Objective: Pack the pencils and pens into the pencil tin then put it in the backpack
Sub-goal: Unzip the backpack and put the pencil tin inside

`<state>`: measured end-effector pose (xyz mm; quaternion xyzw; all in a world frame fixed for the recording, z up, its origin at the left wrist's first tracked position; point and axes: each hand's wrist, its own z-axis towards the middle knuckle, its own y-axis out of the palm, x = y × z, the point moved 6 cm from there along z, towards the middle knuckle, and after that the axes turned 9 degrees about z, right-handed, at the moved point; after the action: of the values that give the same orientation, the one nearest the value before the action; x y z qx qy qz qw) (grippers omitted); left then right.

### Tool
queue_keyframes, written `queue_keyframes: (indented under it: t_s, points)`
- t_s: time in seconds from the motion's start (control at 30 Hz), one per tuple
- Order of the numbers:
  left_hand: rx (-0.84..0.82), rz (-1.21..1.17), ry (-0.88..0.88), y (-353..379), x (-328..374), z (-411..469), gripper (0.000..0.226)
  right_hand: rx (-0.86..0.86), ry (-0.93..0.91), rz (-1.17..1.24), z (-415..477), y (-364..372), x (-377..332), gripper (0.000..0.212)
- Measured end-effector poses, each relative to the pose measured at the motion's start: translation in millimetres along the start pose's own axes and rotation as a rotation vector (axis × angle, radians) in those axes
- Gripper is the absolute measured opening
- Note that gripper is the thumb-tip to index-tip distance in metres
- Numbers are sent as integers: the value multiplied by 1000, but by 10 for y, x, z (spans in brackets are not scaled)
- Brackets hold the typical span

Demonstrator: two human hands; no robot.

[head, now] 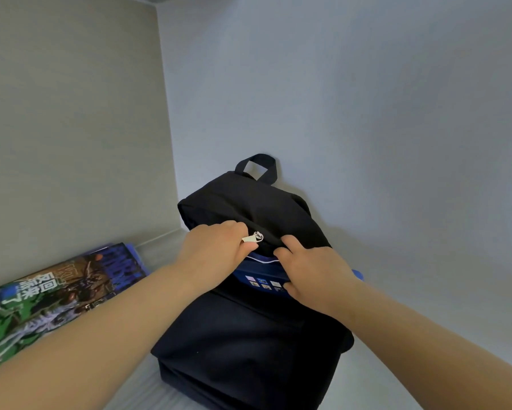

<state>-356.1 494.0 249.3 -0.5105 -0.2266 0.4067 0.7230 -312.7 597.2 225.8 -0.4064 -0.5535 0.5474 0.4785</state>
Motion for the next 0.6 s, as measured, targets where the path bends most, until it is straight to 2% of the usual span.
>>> queue_keyframes:
  t_s: [0.13,0.27,0.33,0.4,0.47,0.53,0.57,0.6]
  points:
    - [-8,81,53,0,-21,9,28,63,34,23,-94,-27,-53,44]
    - [-118,-161,5,20,-191,14,34,349,17,79,-385,-30,-260,51]
    - [-175,-273,-47,32,-333,-29,23,430,-54,155,-510,33,-441,58]
    - [-195,-438,-156,28,-519,-149,13,432,-137,151,-572,203,-689,57]
    - [-218,-540,-326,61,-753,-435,17,447,-198,163,-570,342,-935,51]
    - [-361,-533,-495,190,-973,-923,19,475,-259,208,-526,465,-1183,46]
    - [-457,-613,-597,312,-1068,-1229,18,491,-290,237,-501,516,-1300,39]
    - [-549,-791,-721,427,-1100,-1558,15,507,-325,270,-470,566,-1417,30]
